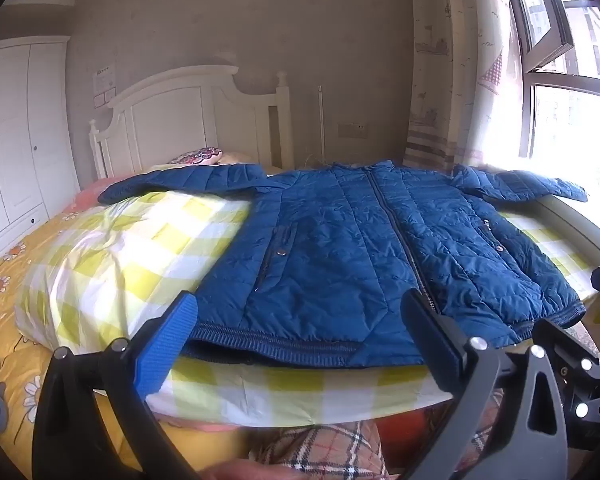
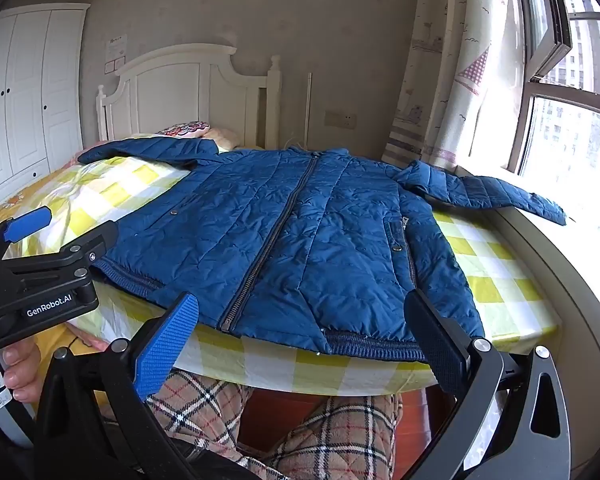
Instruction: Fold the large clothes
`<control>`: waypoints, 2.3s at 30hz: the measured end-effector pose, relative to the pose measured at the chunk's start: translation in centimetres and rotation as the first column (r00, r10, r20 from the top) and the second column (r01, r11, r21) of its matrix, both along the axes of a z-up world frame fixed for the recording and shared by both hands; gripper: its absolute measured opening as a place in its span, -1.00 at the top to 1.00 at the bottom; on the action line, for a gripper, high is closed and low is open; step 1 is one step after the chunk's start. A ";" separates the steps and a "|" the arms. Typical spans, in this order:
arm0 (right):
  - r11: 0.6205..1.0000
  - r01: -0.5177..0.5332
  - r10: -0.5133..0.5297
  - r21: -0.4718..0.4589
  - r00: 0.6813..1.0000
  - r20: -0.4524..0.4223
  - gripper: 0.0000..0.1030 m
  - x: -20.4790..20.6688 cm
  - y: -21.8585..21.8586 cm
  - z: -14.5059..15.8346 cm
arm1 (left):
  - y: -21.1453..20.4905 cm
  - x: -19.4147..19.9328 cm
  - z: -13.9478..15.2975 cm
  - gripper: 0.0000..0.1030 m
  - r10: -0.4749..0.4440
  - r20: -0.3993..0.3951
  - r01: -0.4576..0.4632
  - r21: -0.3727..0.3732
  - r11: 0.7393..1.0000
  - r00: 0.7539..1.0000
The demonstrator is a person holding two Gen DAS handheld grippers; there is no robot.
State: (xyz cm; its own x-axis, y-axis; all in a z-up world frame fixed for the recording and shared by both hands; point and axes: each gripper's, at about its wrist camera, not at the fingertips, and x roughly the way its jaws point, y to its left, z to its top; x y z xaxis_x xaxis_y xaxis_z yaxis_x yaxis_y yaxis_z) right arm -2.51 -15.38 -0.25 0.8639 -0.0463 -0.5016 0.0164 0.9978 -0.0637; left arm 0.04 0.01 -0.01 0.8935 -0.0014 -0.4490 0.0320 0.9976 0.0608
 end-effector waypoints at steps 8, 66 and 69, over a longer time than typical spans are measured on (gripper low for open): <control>1.000 0.001 -0.001 -0.001 1.000 0.004 -0.91 0.0 0.0 0.0 | 0.0 -0.1 0.0 -0.96 -0.004 0.000 0.004 -0.004 1.000 1.000; 1.000 0.005 -0.005 0.003 1.000 0.003 -0.91 -0.1 -0.2 0.1 | 0.7 -1.0 -0.3 -0.96 0.005 -0.035 -0.006 -0.040 0.999 0.999; 1.000 0.005 -0.005 0.002 1.000 0.004 -0.91 -0.1 -0.2 0.1 | 0.6 -1.3 0.0 -0.96 0.008 -0.020 -0.008 -0.032 0.999 1.000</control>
